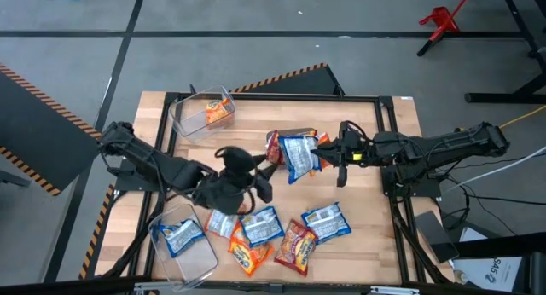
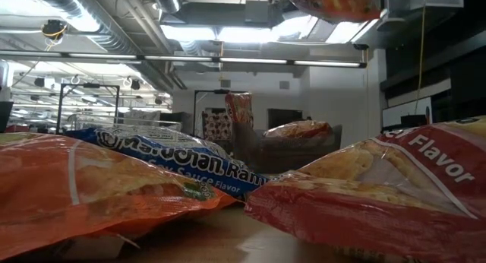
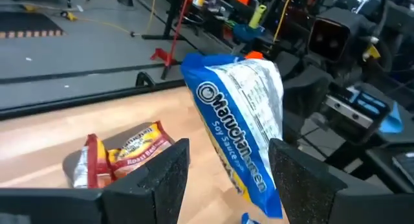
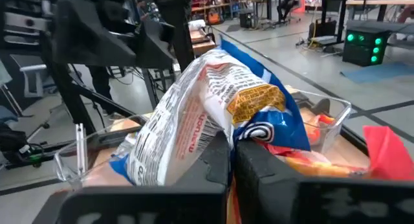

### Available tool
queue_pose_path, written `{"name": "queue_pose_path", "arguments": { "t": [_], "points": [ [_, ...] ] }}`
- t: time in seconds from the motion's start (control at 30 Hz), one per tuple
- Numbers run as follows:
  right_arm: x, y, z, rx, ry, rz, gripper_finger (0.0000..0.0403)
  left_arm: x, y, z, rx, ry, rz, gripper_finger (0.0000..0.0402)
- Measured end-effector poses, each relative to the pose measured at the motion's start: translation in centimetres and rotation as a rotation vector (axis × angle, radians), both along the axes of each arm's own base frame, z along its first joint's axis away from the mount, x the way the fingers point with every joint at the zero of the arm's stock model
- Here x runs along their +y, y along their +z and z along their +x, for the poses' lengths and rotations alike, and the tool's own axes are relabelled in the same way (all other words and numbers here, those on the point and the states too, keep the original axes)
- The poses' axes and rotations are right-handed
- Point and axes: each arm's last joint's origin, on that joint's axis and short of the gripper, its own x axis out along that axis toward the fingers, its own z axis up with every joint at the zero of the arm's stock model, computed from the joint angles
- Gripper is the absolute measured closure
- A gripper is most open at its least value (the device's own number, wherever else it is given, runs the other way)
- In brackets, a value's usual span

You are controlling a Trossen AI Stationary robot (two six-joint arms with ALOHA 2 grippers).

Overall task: Sort Maruchan noodles
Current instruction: Put the blue noodle pack into the bottom transparent bin

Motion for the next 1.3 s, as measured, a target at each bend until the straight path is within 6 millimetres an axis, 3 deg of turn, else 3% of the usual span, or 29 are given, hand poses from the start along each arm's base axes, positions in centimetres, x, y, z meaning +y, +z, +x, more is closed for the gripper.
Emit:
{"name": "queue_pose_path", "arguments": {
  "t": [0.13,0.27,0.47,0.7,1.3],
  "points": [
    [0.1,0.2,0.0,-0.022,0.017,0.005,0.0403,0.7,-0.7,1.4,-0.062,-0.089,-0.076,0.0195],
    [0.1,0.5,0.0,-0.05,0.023,0.009,0.0403,1.7,-1.6,2.5,-0.168,-0.269,-0.043,0.0195],
    [0.1,0.7,-0.2,-0.062,0.042,0.017,0.0403,4.7,-4.5,1.2,-0.211,-0.202,-0.024,0.0195],
    [0.1,0.7,-0.2,-0.061,0.039,0.016,0.0403,5.7,-5.6,-0.4,-0.283,-0.181,-0.036,0.0195],
    [0.0,0.8,-0.1,-0.073,0.021,0.01,0.0403,7.5,-7.7,2.6,-0.546,-0.339,-0.006,0.0195]
  ]
}}
